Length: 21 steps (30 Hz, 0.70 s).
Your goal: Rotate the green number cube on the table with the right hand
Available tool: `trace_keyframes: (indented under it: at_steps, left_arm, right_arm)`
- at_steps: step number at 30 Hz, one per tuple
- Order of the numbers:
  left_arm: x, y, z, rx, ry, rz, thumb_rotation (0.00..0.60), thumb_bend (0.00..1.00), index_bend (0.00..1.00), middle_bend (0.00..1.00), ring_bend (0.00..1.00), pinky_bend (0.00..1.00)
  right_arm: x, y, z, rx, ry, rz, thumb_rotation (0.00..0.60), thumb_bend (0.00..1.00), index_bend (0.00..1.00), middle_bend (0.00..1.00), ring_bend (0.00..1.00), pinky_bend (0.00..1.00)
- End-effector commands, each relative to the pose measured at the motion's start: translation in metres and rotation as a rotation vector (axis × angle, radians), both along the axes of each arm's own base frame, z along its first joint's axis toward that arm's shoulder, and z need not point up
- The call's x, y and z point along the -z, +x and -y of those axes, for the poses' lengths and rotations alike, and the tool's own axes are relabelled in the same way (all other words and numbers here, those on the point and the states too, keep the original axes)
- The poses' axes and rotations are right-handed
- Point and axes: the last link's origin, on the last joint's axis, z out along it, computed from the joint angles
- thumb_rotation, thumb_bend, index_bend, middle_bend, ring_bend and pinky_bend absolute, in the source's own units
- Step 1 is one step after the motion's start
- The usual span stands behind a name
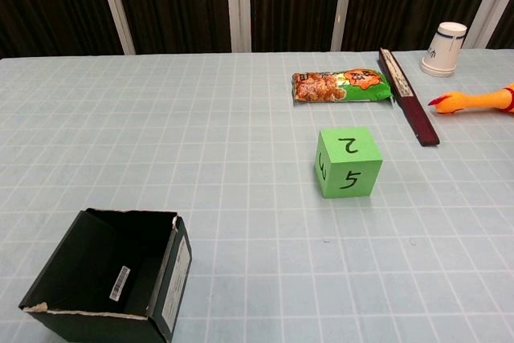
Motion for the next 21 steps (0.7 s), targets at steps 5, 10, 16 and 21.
trace_keyframes:
  at_steps: [5,10,16,21]
  left_arm:
    - [0.0019,0.0042,0.0032,0.01,0.0,-0.003,0.6,0.27,0.01,0.0,0.04,0.16]
    - [0.0034,0.0061,0.0059,0.015,-0.002,-0.01,0.6,0.27,0.01,0.0,0.04,0.16]
    - [0.0015,0.0033,0.0044,0.009,0.0,-0.006,0.6,0.27,0.01,0.0,0.04,0.16]
    - [0.0002,0.0057,0.0064,0.018,0.002,-0.001,0.6,0.27,0.01,0.0,0.04,0.16]
  right_arm:
    - [0.0018,-0.0027,-0.0013,0.032,0.008,-0.008,0.6,0.3,0.07,0.06,0.0,0.0]
    - [0.0005,-0.0012,-0.0029,0.038,0.017,0.017,0.6,0.3,0.07,0.06,0.0,0.0]
    - [0.0016,-0.0005,-0.0029,0.04,0.031,0.045,0.6,0.3,0.07,0.06,0.0,0.0]
    - [0.0058,-0.0018,-0.0031,0.039,0.092,0.052,0.6,0.3,0.07,0.06,0.01,0.0]
